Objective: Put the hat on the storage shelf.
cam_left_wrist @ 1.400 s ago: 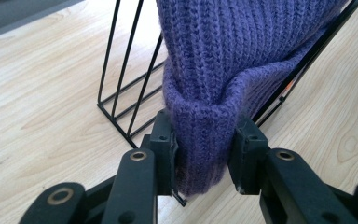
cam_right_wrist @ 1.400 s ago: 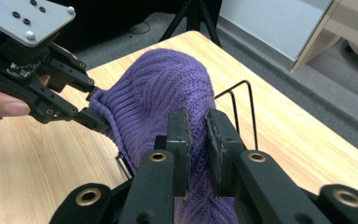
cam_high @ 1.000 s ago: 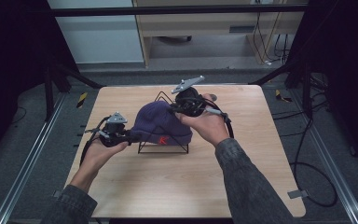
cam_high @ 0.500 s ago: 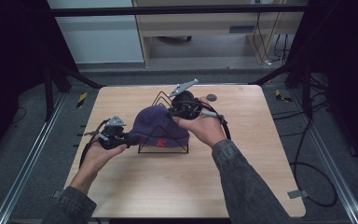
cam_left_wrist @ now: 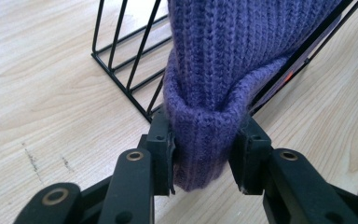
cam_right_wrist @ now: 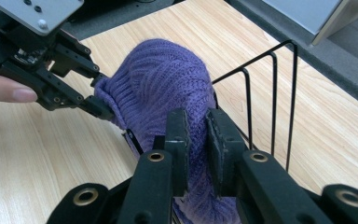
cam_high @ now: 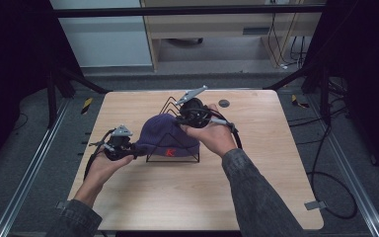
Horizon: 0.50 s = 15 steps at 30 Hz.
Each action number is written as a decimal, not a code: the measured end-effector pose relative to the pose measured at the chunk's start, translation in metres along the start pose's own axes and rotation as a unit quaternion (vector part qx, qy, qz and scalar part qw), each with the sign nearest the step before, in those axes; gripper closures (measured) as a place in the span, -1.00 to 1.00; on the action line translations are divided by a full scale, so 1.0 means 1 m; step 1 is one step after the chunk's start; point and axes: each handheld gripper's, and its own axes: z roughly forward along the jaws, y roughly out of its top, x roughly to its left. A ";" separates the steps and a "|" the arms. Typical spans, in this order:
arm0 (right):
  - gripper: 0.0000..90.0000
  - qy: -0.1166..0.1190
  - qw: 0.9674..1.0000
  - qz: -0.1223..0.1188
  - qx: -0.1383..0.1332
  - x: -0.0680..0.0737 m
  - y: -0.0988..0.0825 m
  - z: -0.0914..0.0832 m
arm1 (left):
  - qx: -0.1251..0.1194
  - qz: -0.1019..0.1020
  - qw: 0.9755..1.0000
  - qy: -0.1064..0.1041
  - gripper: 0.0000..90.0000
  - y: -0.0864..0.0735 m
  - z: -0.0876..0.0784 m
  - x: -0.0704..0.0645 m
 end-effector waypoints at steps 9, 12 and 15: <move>0.75 0.004 1.000 0.000 0.004 0.002 0.001 0.006 | 0.004 -0.005 1.000 0.003 0.40 -0.003 0.002 0.002; 0.75 0.004 1.000 0.001 0.004 0.002 0.002 0.007 | 0.002 -0.008 1.000 0.003 0.40 -0.004 0.001 0.002; 0.74 0.004 1.000 0.001 0.004 0.002 0.002 0.007 | 0.001 -0.010 1.000 0.002 0.38 -0.006 0.002 0.002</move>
